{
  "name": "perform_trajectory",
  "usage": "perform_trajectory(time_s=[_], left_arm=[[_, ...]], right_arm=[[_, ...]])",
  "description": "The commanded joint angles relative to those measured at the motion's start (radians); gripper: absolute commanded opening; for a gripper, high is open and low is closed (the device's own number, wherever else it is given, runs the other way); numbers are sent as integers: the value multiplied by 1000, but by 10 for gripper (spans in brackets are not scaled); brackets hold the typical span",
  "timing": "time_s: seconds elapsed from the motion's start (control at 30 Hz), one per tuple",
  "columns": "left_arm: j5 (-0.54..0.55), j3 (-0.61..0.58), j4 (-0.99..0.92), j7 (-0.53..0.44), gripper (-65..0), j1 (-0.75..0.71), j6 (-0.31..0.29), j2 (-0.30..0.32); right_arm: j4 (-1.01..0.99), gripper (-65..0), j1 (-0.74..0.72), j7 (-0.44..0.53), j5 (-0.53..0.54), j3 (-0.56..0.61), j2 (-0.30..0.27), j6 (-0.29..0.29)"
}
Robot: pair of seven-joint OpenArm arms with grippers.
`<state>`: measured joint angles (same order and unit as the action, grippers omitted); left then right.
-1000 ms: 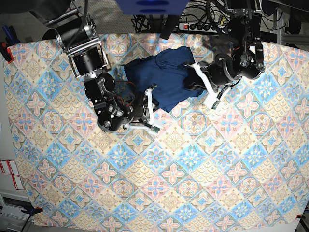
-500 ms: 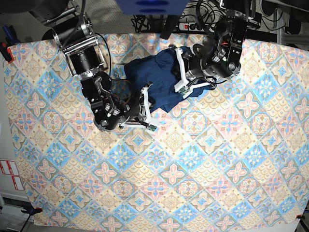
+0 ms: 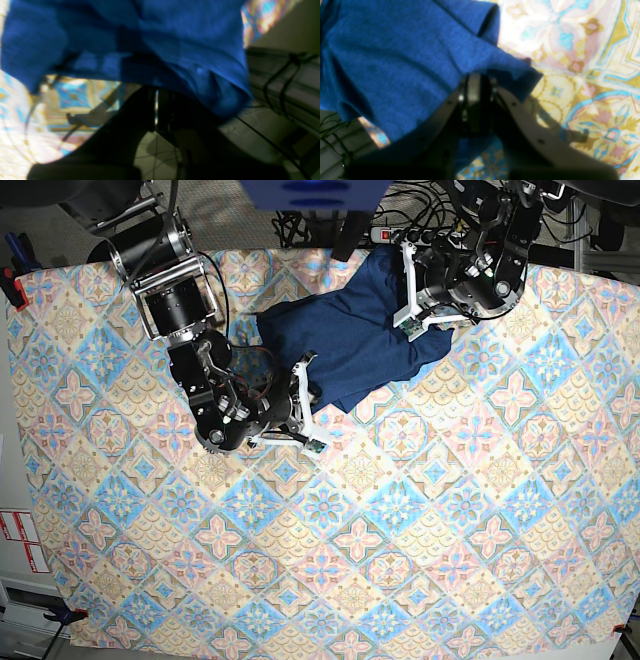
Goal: Fold the T-shirt properly
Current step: 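Grasp the bundle edge with the left gripper and flatten it toward the right gripper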
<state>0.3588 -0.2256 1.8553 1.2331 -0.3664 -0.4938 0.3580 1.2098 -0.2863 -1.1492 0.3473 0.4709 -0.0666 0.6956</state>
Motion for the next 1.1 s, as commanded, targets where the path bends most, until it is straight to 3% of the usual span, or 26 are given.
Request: perform_trajectory(time_s=[0.0,0.27,0.43,0.77,1.07], left_arm=[[9,4,22,-14,-650,-1,1,6],[16,36,36,-14,-650,-6,1,2],[12,42,165,-13,-650,-36,1,-32],[6,35,151,-17,-650,-30,1,-121],[4,36,39,-17,-650,30,1,-122]], right_arm=[[14,-611,-26,11,14,-2,3,3],[43,-611,-23,11,20,7,3,3],[129,-611,-26,15,14,9,11,3],[-17,-611,-121,18,11,9,98,3],[-207,-611,-138,96,-182,9,123,3]])
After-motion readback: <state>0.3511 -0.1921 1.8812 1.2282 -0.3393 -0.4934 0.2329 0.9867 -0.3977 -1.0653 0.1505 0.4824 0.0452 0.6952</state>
